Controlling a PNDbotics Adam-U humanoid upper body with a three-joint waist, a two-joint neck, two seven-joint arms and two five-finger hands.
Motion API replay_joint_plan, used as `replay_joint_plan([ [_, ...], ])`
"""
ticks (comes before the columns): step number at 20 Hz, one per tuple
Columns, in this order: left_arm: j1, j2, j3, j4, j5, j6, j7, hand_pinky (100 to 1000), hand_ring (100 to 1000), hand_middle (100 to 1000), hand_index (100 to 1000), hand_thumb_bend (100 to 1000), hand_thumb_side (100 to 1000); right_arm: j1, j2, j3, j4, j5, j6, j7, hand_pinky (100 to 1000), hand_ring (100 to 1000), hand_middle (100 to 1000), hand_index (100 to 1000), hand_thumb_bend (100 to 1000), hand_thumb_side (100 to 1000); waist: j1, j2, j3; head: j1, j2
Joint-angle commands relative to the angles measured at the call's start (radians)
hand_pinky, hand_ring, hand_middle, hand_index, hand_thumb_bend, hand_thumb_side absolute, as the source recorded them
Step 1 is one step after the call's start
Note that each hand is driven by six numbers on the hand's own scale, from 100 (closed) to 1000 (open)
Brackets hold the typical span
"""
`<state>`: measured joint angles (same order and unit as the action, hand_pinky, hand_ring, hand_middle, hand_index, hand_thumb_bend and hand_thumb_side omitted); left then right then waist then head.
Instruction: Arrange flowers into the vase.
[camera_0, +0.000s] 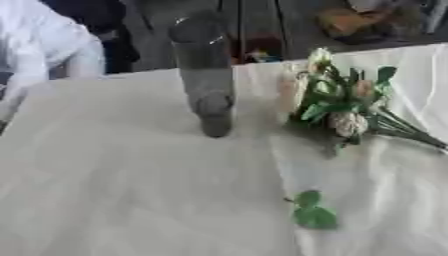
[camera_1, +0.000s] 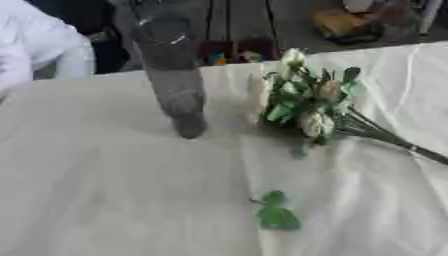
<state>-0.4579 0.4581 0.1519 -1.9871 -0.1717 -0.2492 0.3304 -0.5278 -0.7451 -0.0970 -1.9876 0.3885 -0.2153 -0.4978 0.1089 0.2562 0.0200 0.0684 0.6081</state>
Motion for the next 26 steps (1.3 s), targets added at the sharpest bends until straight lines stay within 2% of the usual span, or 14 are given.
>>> replay_joint_plan([
  [1, -0.011, 0.028, 0.003, -0.013, -0.002, 0.001, -0.004, 868, 981, 939, 981, 100, 1000, -0.013, -0.036, -0.002, -0.012, -0.002, 0.004, 0.016, 690, 864, 849, 840, 100, 1000, -0.004, -0.019, 0.002, 0.002, 0.014],
  [4, -0.011, 0.029, 0.003, -0.013, -0.002, 0.001, -0.006, 868, 981, 939, 981, 100, 1000, -0.014, -0.039, -0.003, -0.012, -0.003, 0.003, 0.016, 690, 863, 848, 839, 100, 1000, -0.004, -0.018, 0.002, 0.001, 0.004],
  [11, -0.015, 0.031, 0.001, -0.013, -0.001, 0.001, -0.007, 868, 981, 939, 981, 100, 1000, -0.017, -0.042, -0.002, -0.012, 0.0, 0.009, 0.017, 690, 863, 848, 839, 100, 1000, -0.004, -0.013, 0.0, -0.013, -0.051],
  [15, -0.016, 0.032, 0.001, -0.013, -0.001, 0.001, -0.007, 868, 981, 939, 981, 100, 1000, -0.011, -0.051, -0.001, -0.012, 0.005, 0.025, 0.03, 689, 863, 848, 840, 100, 1000, -0.005, -0.012, 0.0, -0.028, -0.072],
  [20, -0.015, 0.033, 0.001, -0.013, -0.001, 0.002, -0.008, 868, 981, 939, 981, 100, 1000, 0.007, -0.08, 0.003, -0.012, 0.01, 0.072, 0.068, 688, 863, 847, 841, 100, 1000, -0.007, -0.014, -0.002, -0.039, -0.082],
  [26, -0.013, 0.04, -0.001, -0.013, -0.003, 0.005, -0.01, 868, 981, 939, 981, 100, 1000, 0.055, -0.177, 0.038, -0.012, 0.007, 0.157, 0.151, 689, 863, 844, 840, 100, 1000, -0.009, -0.021, 0.001, -0.041, -0.07],
])
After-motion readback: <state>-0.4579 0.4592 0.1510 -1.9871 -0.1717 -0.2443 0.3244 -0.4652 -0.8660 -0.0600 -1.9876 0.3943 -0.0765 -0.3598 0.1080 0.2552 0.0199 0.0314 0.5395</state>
